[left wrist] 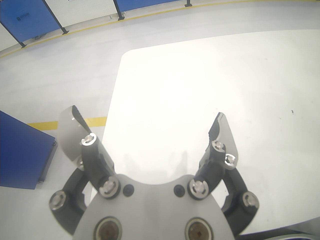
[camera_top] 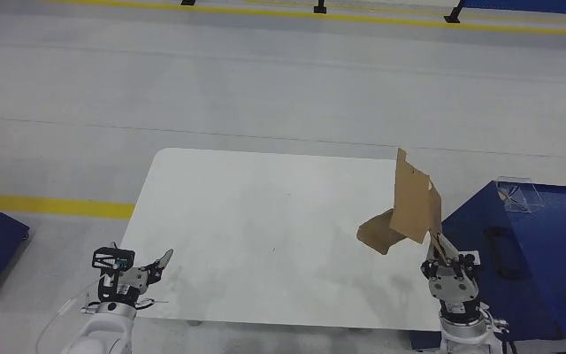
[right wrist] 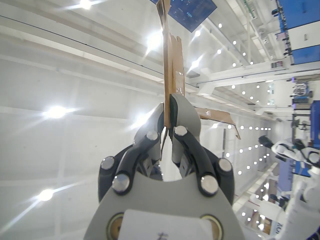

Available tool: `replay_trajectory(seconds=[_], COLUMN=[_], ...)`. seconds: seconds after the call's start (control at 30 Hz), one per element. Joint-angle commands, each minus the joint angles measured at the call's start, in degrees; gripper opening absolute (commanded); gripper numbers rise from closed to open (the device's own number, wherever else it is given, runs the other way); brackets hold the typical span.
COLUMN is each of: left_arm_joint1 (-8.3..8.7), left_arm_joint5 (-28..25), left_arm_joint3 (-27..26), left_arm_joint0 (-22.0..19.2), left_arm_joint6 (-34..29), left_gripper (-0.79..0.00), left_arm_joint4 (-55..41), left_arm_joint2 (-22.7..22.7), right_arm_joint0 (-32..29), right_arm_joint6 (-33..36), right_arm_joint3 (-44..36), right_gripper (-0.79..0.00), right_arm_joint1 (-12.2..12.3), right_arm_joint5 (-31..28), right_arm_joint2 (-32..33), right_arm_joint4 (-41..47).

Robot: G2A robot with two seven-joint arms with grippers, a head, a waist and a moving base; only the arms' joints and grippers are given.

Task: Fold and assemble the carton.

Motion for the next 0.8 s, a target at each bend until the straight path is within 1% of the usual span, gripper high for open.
replay_trajectory(seconds=[0.0,0.33,0.37,0.43,0.5,0.57,0.6,0.63,0.7,0.77], left_arm_joint1=[0.00,0.00,-0.06,-0.13,-0.19,-0.36,-0.47,-0.58,-0.46,-0.21], left_arm_joint5=[0.00,0.00,-1.16,-5.56,-8.71,-12.00,-11.90,-11.56,-11.57,-10.13], left_arm_joint3=[0.00,0.00,-0.09,-1.08,-2.55,-4.10,-4.78,-5.48,-5.86,-5.11], left_arm_joint0=[0.00,0.00,0.07,-0.12,-0.81,-1.32,-2.05,-2.96,-5.18,-8.48], left_arm_joint6=[0.00,0.00,-0.62,-5.47,-9.24,-15.30,-18.61,-22.46,-34.61,-45.77], left_gripper=[0.000,0.000,0.000,0.000,0.000,0.000,0.000,0.000,0.000,0.000], left_arm_joint4=[0.00,0.00,-1.83,-10.30,-18.46,-31.05,-38.56,-46.63,-62.12,-74.43], left_arm_joint2=[0.00,0.00,0.18,-0.43,-1.23,-1.18,-1.49,-1.44,-0.83,-0.37], right_arm_joint0=[0.62,0.62,0.90,1.74,2.30,2.90,3.26,3.73,4.45,5.17], right_arm_joint6=[-0.40,-0.40,-0.98,-1.76,-1.70,-1.13,-0.87,-0.40,0.49,1.68], right_arm_joint3=[0.61,0.61,0.53,0.58,0.79,1.74,2.26,2.76,3.86,4.70], right_gripper=[-0.785,-0.785,-0.785,-0.785,-0.785,-0.785,-0.785,-0.785,-0.785,-0.785], right_arm_joint1=[-0.12,-0.12,-0.08,-0.02,-0.05,-0.05,-0.06,-0.06,-0.14,-0.19], right_arm_joint5=[-0.77,-0.77,0.35,2.85,4.96,6.67,7.72,8.49,9.54,10.90], right_arm_joint2=[-0.90,-0.90,-1.05,-2.04,-3.57,-4.94,-5.68,-6.38,-7.89,-9.45], right_arm_joint4=[-1.33,-1.33,-3.09,-7.81,-11.28,-14.93,-16.42,-17.85,-20.09,-22.10])
